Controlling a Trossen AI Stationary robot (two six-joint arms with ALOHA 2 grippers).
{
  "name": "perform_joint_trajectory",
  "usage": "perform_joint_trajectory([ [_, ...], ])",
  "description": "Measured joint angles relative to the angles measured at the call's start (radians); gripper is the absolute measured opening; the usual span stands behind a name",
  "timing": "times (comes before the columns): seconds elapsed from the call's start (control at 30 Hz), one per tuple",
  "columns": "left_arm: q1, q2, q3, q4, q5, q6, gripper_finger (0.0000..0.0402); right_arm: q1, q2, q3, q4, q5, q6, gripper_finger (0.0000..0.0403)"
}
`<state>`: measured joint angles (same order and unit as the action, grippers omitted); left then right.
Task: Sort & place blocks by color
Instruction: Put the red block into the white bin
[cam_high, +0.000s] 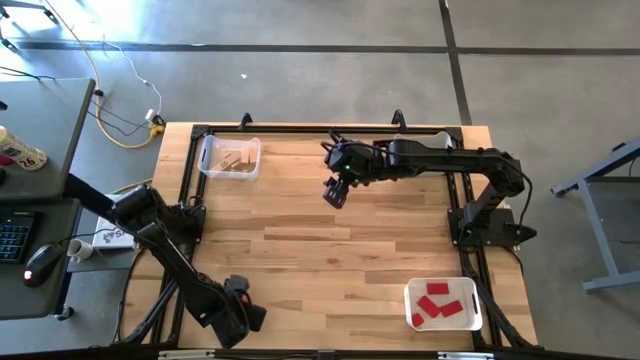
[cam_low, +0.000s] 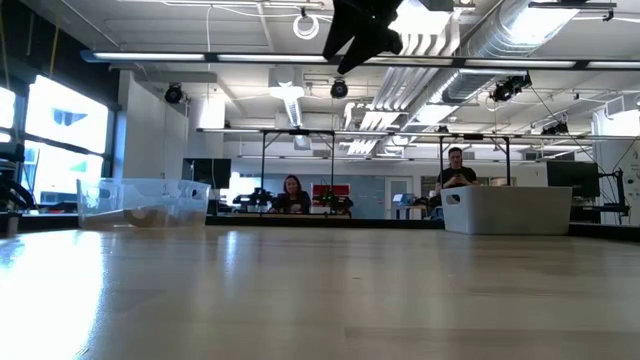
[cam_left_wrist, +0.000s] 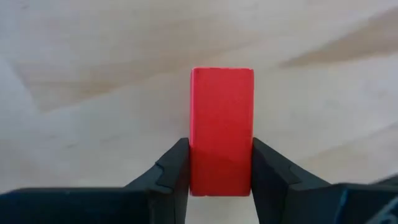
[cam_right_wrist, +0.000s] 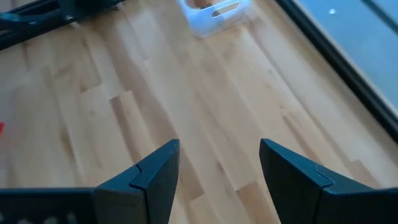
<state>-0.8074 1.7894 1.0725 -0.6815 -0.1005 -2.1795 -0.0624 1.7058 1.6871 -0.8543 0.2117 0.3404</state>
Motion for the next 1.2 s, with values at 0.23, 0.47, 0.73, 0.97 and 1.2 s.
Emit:
perform_joint_trajectory([
  [0.23, 0.044, -0.061, 0.000, -0.003, -0.032, 0.128, 0.0104, 0.018, 0.000, 0.000, 0.005, -0.084, -0.021, 0.0209],
  [0.47, 0.162, -0.149, 0.000, -0.011, -0.041, 0.423, 0.0104, 0.071, 0.000, 0.000, 0.005, -0.118, -0.072, 0.0209],
  [0.73, 0.336, -0.288, 0.000, -0.008, -0.035, 0.794, 0.0106, 0.138, 0.000, 0.000, 0.006, -0.176, -0.117, 0.0209],
  [0.97, 0.484, -0.405, 0.000, 0.005, 0.056, 1.083, 0.0105, 0.188, 0.000, 0.000, 0.061, -0.264, -0.182, 0.0209],
  [1.2, 0.615, -0.481, 0.002, 0.087, 0.233, 1.285, 0.0104, 0.226, 0.000, 0.000, 0.212, -0.366, -0.322, 0.0209],
])
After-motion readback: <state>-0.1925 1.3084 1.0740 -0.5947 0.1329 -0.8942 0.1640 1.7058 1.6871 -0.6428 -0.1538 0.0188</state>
